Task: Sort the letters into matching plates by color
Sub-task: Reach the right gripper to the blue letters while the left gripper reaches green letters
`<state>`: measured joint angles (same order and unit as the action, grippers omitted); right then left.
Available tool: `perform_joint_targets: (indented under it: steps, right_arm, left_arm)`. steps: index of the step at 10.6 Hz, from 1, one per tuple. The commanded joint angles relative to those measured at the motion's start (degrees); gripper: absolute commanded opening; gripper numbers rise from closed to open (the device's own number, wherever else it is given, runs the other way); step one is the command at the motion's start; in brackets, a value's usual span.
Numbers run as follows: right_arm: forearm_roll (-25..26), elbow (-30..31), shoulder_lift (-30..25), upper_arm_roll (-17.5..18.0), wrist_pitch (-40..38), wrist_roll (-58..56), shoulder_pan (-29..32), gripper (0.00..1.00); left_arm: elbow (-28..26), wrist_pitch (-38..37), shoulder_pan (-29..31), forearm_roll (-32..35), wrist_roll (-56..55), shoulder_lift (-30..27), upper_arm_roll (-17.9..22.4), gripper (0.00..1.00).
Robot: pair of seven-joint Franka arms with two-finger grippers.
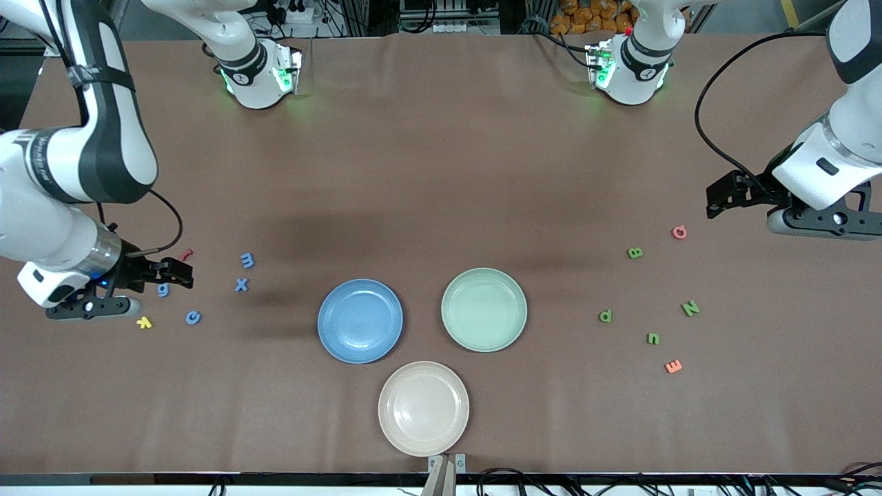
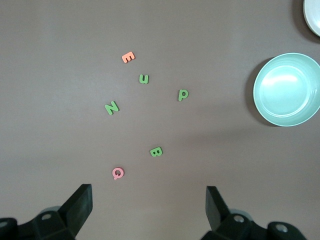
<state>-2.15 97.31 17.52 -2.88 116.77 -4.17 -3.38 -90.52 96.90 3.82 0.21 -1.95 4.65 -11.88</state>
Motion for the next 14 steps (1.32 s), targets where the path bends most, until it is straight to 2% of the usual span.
perform_joint_targets:
  steps: [1,3,8,10,14]
  right_arm:
    - [0.12,5.77,0.05,0.24,7.22,-1.27,0.04,1.0]
    - [0.12,8.85,0.41,0.24,11.35,-4.16,0.13,1.0]
    - [0.39,9.74,4.97,0.24,15.05,-16.2,0.31,1.0]
    - [0.3,12.98,5.94,0.24,19.43,-16.57,0.57,1.0]
    - [0.39,15.1,6.21,0.16,19.29,-16.57,1.1,1.0]
  left_arm:
    - [0.87,-0.75,0.4,-1.44,1.59,0.27,-0.16,1.0]
    - [0.79,-0.75,0.31,-1.44,1.42,0.88,-0.07,1.0]
    - [0.26,-0.84,0.22,-1.27,0.72,2.82,-0.07,1.0]
    - [0.08,-0.84,0.4,-1.44,-1.46,6.32,-0.07,1.0]
    - [-1.49,8.18,0.23,-0.48,-2.18,13.27,0.02,1.0]
